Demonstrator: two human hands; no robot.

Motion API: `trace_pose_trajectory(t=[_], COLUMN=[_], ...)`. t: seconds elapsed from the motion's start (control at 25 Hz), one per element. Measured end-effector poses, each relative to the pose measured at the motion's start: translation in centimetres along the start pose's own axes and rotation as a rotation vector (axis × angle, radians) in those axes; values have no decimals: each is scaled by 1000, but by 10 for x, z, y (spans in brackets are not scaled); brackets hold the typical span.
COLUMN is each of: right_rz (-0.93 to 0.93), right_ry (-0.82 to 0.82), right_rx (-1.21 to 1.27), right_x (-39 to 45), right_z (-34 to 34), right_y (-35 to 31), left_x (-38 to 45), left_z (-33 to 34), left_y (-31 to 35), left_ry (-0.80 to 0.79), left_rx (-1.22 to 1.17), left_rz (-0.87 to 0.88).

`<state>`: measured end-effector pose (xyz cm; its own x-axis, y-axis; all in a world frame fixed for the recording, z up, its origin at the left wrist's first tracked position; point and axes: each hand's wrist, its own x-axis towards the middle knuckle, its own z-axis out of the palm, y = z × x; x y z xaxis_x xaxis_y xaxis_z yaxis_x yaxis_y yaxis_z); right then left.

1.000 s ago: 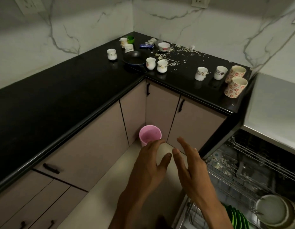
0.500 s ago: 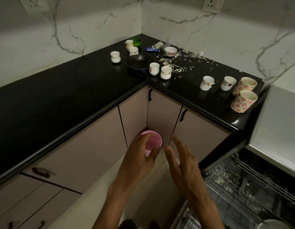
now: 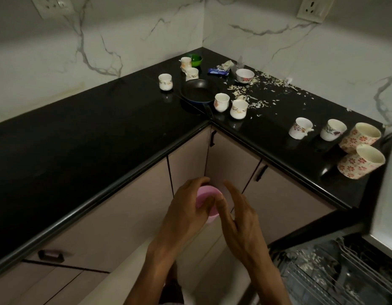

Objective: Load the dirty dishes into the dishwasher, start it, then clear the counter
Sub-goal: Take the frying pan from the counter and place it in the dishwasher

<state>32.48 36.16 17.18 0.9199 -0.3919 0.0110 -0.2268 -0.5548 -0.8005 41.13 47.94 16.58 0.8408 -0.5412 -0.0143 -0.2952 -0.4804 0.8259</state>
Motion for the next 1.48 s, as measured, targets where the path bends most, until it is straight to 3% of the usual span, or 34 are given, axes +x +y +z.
trace_pose_trajectory(t=[0.36,0.44,0.84,1.12,1.28,1.4,1.48], right_rz=[-10,-21,-21,17,260,331,431], right_ry=[86,110,150,252,80,-70,-120], right_rx=[20,-8,11,11,82,95,267], right_x=[118,140,246,350,407,441,458], right_z=[40,47,49,29,29,45,55], right_y=[-44,-51,-36,15,47,63,64], left_x=[115,133,216,285,312,321,324], left_z=[-62,-73,-82,-68,-58,-57,-60], left_y=[-31,-35,-53,-38,-35,-35,-39], left_ry=[8,-7,-45,-31,3,18,30], left_rx=[-46,-27,-19,39,24,27,28], left_rz=[-62,-9,-59,-74,-120,-151,-171])
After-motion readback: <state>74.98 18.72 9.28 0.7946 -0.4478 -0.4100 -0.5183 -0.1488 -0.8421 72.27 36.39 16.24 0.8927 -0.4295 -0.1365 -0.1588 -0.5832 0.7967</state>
